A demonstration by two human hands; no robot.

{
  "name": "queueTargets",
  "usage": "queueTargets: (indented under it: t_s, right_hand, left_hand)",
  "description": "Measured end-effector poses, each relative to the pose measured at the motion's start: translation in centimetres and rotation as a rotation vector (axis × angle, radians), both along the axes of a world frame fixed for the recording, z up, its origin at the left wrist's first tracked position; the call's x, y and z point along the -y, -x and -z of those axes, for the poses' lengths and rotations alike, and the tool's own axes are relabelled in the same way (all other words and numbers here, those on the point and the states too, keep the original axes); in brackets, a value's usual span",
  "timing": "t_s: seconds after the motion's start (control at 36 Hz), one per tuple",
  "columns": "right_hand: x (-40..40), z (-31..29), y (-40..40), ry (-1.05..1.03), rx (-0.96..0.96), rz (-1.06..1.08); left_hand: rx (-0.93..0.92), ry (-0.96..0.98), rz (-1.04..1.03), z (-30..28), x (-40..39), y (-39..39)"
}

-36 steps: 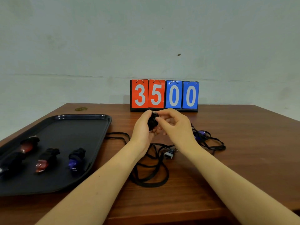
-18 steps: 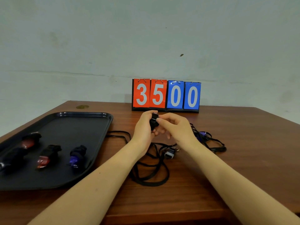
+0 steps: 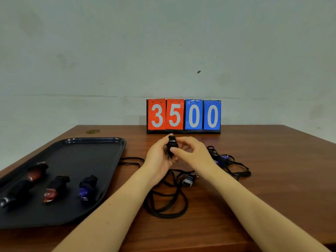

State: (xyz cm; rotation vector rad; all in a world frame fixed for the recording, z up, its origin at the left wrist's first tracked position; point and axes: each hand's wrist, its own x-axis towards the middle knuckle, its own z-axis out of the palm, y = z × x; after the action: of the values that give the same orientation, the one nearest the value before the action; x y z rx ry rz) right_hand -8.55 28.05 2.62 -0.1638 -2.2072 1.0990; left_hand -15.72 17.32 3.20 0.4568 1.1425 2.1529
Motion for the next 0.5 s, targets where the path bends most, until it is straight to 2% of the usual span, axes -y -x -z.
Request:
queueTargets:
  t_s: [0.11,0.28,0.5]
  right_hand:
    - [-0.3,0.0,0.1,0.039,0.008,0.010]
    - [-0.9,0.2,0.3,0.202,-0.025,-0.001]
    - [-1.8,-0.3,0.1,0.355,-0.097,0.055]
  left_hand:
    - [0.013,0.004,0.057,0.0,0.2,0.2]
    - [-0.072,0.039,0.102,0.2,0.1,0.3]
    - [-0.338,0.236,-0.167,0.1,-0.2,0.8]
